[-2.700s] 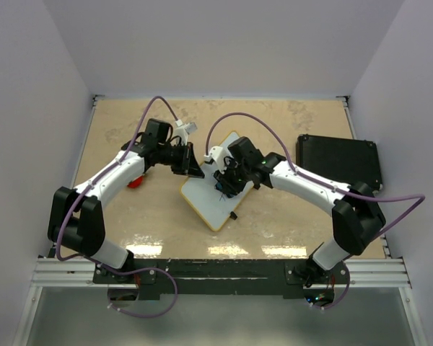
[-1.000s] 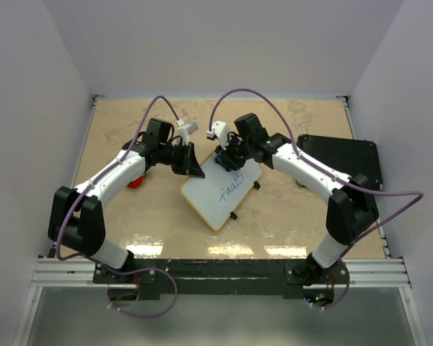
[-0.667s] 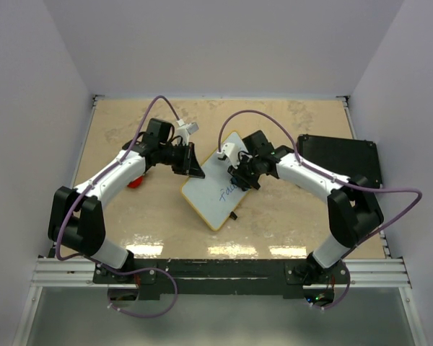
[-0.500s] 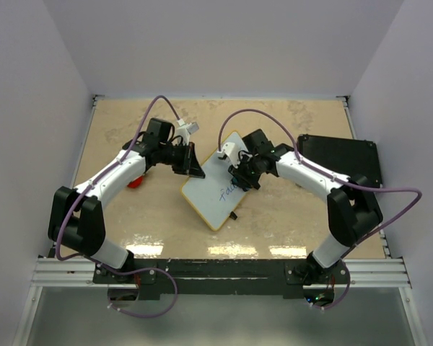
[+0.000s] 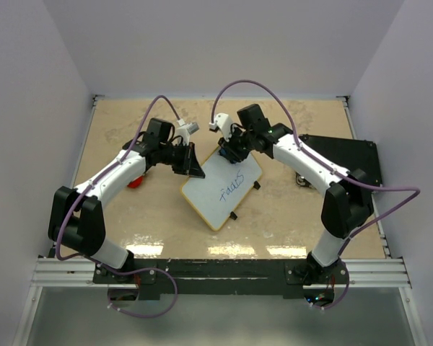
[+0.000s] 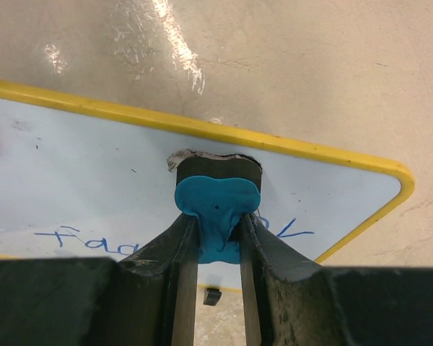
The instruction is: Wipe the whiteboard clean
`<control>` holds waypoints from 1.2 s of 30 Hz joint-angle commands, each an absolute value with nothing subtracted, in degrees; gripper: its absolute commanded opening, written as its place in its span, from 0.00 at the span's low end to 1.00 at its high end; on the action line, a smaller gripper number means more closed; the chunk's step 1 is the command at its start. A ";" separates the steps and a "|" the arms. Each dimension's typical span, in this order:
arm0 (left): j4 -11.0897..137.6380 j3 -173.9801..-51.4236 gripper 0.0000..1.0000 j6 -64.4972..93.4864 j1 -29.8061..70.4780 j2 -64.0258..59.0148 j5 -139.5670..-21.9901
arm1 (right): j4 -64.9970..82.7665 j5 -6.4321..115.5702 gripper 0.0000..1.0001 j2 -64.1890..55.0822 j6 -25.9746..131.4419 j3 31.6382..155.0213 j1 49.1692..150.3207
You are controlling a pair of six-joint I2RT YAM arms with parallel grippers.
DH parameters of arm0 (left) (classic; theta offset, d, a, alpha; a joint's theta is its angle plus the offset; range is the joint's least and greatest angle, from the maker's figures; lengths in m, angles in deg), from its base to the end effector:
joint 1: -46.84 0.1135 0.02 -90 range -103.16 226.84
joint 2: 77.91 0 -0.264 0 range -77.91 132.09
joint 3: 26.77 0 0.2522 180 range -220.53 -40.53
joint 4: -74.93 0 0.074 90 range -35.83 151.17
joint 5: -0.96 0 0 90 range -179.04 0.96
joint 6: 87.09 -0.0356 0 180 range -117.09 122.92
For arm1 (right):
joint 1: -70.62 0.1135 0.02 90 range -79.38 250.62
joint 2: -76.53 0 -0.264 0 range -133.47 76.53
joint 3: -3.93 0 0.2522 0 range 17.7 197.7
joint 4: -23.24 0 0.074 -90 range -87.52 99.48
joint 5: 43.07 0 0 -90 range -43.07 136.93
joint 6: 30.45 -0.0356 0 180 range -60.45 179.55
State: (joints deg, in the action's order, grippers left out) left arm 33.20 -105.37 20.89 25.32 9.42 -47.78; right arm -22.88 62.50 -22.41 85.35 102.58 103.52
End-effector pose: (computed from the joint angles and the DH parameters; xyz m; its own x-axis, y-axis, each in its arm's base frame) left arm 0.2901 -0.1396 0.2612 -0.8881 0.1007 -0.4485 0.4123 0.6060 -0.6803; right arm 0.3205 0.2187 0.2946 -0.2521 -0.6625 -0.7054 -0.8757 0.4665 -0.1251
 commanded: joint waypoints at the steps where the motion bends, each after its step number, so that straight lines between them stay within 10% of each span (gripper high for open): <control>1: 34.45 -107.07 0.00 19.09 25.04 9.89 -49.49 | -22.86 61.17 0.00 -23.32 87.14 101.38 102.00; 14: 34.54 -107.07 0.00 19.17 25.04 10.07 -49.66 | -23.74 60.81 0.00 -19.80 94.18 86.34 98.48; 36: 33.92 -107.51 0.00 18.56 25.04 10.33 -49.84 | -24.45 65.21 0.00 -26.31 91.18 105.68 97.95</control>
